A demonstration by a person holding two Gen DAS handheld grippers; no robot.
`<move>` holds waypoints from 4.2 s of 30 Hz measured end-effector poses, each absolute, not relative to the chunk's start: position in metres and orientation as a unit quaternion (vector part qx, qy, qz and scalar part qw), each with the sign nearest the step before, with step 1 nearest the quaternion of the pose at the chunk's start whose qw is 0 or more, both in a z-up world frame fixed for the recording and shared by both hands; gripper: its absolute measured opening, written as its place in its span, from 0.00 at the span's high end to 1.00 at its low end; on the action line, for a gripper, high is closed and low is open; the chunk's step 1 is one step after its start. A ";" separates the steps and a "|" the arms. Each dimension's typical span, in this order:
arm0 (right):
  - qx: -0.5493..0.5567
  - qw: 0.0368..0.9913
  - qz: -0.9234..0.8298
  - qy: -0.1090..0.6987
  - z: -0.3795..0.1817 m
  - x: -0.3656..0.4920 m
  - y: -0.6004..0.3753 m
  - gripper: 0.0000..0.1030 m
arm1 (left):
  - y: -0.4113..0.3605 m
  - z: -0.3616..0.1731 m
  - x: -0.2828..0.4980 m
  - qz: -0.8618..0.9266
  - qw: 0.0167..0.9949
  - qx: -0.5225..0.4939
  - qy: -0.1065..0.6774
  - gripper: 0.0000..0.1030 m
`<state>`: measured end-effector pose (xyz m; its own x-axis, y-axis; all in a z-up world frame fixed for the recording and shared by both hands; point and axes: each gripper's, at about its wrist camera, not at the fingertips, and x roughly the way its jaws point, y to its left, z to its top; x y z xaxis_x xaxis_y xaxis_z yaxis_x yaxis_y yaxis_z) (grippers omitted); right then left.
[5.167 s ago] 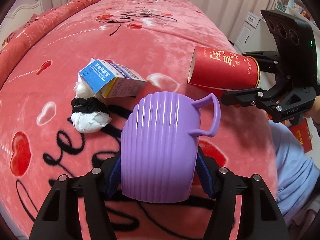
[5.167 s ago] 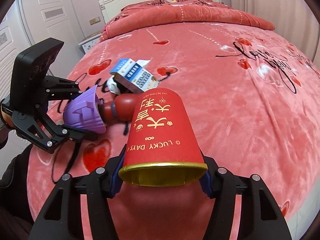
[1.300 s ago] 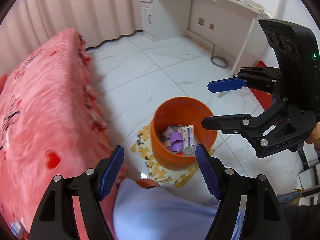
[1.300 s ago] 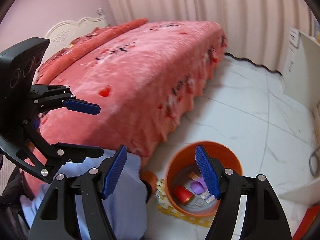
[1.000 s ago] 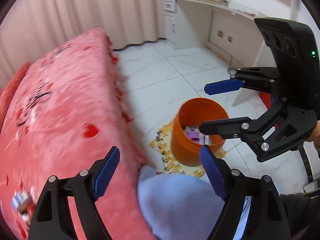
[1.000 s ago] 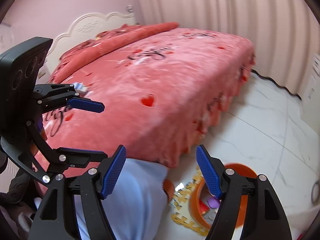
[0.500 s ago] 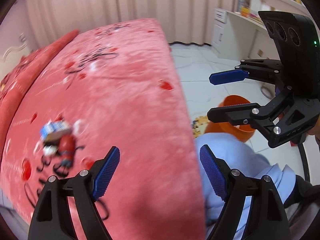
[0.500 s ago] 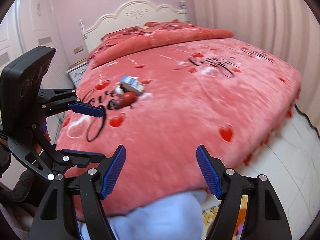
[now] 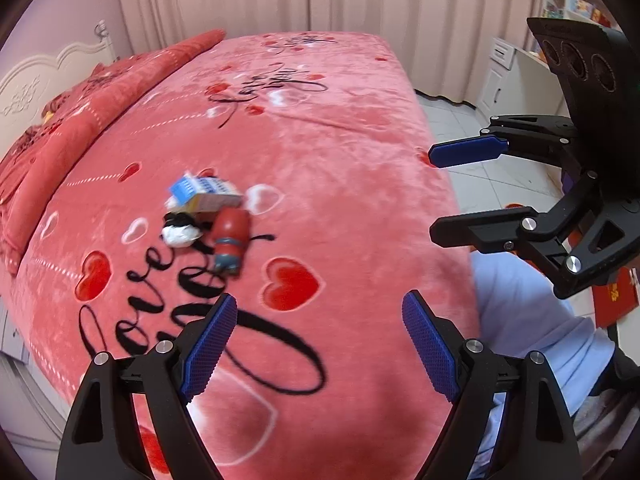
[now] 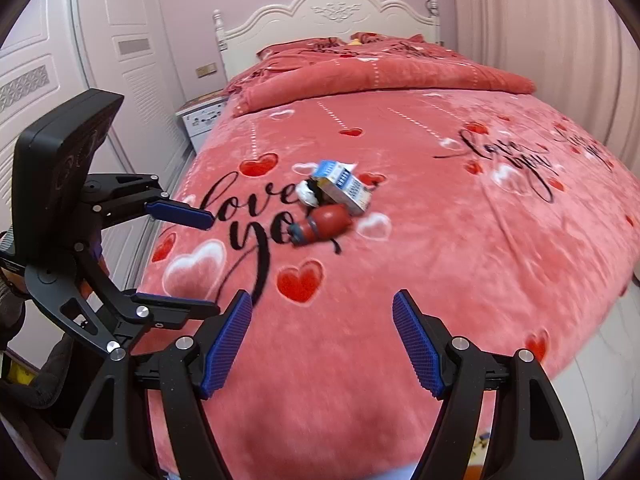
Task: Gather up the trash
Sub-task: 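Move both open tools back over the remaining items on the bed, then grasp the tissue with hair tie with the left tool while the right tool grasps the blue-white medicine box, then carry the tissue and medicine box with both tools over the orange bin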
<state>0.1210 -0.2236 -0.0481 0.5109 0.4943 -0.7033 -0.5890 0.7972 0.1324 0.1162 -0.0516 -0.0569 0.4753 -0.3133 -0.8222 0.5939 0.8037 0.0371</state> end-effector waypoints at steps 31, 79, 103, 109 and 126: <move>-0.072 0.834 0.349 0.422 -0.115 0.283 -0.137 0.29 | 0.018 -0.118 0.274 -0.236 0.830 0.141 0.486 0.18; -0.062 0.839 0.362 0.401 -0.071 0.212 -0.183 0.56 | -0.024 -0.070 0.191 -0.300 0.816 0.177 0.461 0.56; -0.009 0.880 0.301 0.368 -0.034 0.056 -0.289 0.56 | -0.119 -0.044 0.069 -0.356 0.797 0.236 0.426 0.56; 0.011 0.896 0.258 0.361 -0.031 0.032 -0.343 0.56 | -0.168 -0.041 0.063 -0.389 0.782 0.262 0.412 0.56; 0.057 0.924 0.105 0.363 -0.034 -0.041 -0.515 0.56 | -0.335 -0.052 0.041 -0.517 0.699 0.326 0.371 0.56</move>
